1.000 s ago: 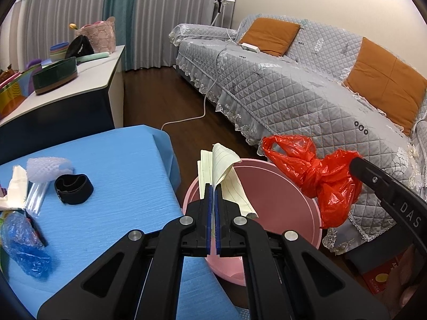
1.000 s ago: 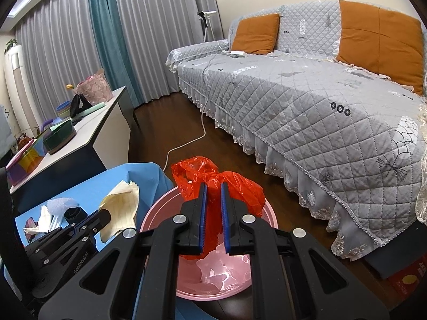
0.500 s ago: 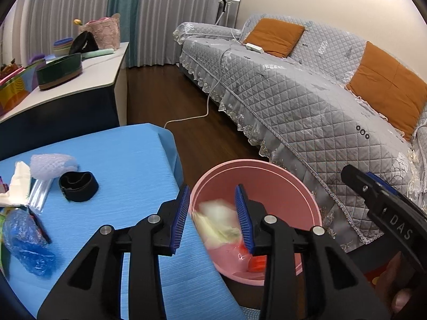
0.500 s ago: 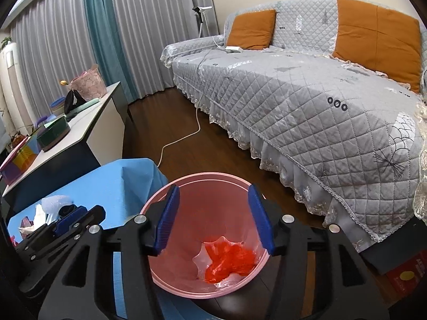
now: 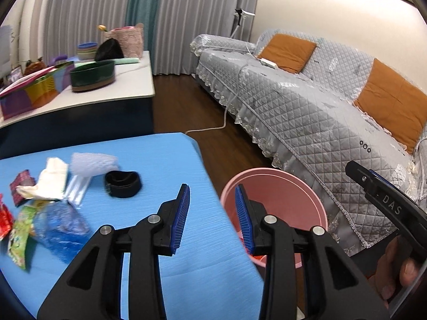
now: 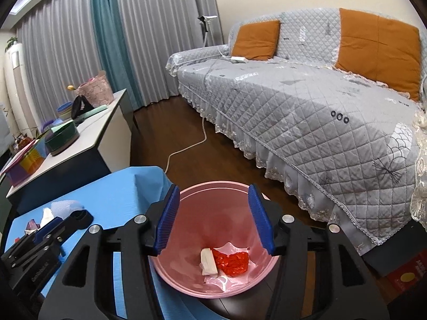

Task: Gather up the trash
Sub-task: 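Move both open tools back over the trash on the table, then grasp the blue plastic bag with the right tool while the left tool grasps the green panda pouch, then carry the green pouch with the left tool while the right tool carries the blue bag over the bucket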

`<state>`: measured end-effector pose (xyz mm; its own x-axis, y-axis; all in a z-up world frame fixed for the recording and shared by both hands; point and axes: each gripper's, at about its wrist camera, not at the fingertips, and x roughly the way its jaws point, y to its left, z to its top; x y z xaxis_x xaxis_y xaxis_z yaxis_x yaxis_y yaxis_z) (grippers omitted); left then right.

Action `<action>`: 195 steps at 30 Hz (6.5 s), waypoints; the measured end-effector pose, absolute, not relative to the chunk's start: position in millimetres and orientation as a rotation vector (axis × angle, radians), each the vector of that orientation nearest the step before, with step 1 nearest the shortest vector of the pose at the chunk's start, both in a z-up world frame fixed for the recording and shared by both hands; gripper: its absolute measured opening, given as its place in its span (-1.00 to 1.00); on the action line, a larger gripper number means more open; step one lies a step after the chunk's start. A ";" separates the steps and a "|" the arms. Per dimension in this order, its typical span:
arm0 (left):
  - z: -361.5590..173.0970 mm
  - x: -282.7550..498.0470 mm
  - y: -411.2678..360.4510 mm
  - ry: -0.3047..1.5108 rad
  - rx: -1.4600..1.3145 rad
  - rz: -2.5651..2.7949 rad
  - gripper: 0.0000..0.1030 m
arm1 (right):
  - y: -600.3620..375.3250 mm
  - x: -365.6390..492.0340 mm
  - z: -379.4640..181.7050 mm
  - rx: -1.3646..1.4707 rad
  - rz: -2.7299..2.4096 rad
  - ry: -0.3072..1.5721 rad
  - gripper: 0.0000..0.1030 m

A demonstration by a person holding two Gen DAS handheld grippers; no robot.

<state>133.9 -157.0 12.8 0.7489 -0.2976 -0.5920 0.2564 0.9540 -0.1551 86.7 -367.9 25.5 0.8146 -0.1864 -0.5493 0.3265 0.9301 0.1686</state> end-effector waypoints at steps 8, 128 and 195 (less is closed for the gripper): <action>30.6 106.9 -110.5 0.618 -0.087 -0.256 -0.35 | -325.9 82.6 40.9 0.212 -0.195 0.527 -0.01; 20.1 65.0 36.5 0.579 -0.053 0.239 -1.00 | -168.6 77.2 28.3 0.059 0.261 0.544 -0.98; 27.6 124.0 -150.0 0.626 -0.012 -0.197 -1.00 | -371.7 72.9 37.4 0.242 -0.237 0.493 -0.97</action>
<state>124.0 -150.0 27.6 0.7924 -0.1865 -0.5808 0.1793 0.9813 -0.0705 72.9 -371.7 37.4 0.8548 -0.1655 -0.4919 0.2813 0.9442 0.1713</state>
